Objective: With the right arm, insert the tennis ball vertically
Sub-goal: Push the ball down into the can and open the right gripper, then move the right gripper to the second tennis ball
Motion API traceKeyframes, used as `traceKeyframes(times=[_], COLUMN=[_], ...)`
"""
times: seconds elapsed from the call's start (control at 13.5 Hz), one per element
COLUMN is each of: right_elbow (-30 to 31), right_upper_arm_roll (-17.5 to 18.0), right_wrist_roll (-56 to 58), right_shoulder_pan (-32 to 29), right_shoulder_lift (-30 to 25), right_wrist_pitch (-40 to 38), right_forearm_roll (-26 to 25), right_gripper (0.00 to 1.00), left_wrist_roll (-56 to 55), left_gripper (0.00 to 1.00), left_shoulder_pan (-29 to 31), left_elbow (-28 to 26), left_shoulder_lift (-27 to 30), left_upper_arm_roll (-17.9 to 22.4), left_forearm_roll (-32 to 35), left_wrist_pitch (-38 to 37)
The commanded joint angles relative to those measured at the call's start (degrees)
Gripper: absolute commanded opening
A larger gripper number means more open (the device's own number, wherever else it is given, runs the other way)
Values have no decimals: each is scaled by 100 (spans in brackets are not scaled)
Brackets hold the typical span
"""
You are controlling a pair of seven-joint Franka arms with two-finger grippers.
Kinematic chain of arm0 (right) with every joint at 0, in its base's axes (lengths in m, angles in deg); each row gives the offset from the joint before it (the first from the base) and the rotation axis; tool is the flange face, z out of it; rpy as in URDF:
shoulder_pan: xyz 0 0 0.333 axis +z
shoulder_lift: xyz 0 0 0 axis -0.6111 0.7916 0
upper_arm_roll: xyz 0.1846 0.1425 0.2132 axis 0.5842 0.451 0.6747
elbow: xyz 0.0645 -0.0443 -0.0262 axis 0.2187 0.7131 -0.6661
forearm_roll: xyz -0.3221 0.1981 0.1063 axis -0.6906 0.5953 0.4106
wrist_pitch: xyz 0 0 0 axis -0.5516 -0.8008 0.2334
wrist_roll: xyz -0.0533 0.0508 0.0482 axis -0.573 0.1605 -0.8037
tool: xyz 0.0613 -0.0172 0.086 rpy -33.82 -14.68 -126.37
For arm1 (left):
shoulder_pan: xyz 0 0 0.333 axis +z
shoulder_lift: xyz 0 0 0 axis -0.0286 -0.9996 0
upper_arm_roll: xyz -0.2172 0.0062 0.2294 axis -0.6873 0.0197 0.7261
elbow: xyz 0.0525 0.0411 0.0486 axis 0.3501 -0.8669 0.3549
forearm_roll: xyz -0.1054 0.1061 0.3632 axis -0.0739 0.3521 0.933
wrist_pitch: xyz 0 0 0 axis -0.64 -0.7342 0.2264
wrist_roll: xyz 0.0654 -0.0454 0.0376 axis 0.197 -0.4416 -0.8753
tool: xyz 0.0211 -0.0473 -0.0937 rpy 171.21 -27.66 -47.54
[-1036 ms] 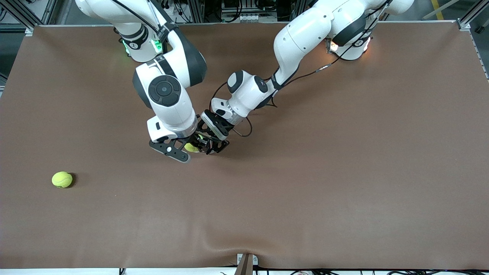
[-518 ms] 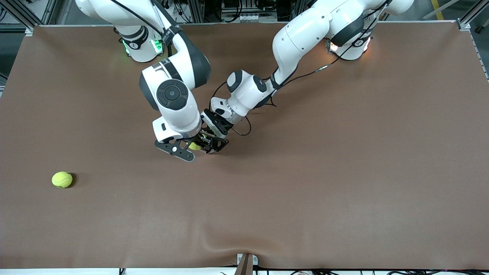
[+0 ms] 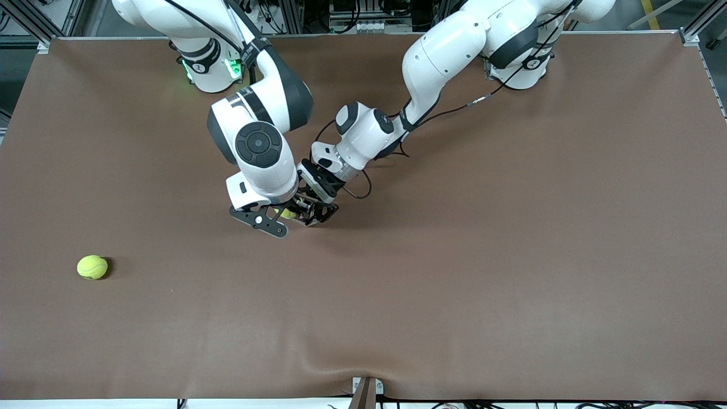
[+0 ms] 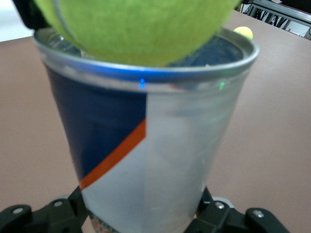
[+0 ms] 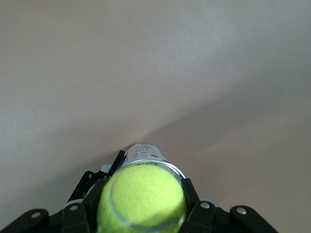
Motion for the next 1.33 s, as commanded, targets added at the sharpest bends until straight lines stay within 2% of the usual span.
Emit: traceKeyframes(times=[0.0,0.15,0.22,0.3,0.37,0.44,0.89,1.04,1.26], right_elbow=[42,42,42,33,33,24,-2,-11,-11], right_upper_arm_roll=[-23,-23,-23,-23,-23,-23,-23,-49,-49], right_wrist_roll=[31,31,31,23,22,22,110,774,2407], right_shoulder_pan=[23,23,23,23,23,23,-47,-335,-1143], right_shoulder_lift=[-45,-45,-45,-45,-45,-53,-88,-202,-466], right_wrist_pitch=[-86,-86,-86,-77,-69,-60,-77,-121,-323], right_forearm_roll=[-65,-65,-65,-65,-74,-83,-83,-74,-65], right_gripper=[7,13,26,65,92,100,100,100,100], left_wrist_roll=[-58,-58,-58,-58,-58,-58,-58,-58,-58], left_gripper=[86,82,82,82,82,79,79,79,80], left_shoulder_pan=[-111,-119,-119,-128,-128,-128,-128,-128,-128], left_elbow=[107,107,116,116,116,116,116,116,107], left_shoulder_lift=[-90,-125,-134,-134,-134,-134,-125,-134,-134], left_upper_arm_roll=[63,72,107,133,133,133,142,133,142], left_forearm_roll=[-125,-116,-116,-116,-116,-116,-116,-116,-116], left_wrist_pitch=[125,143,143,143,143,143,143,143,143])
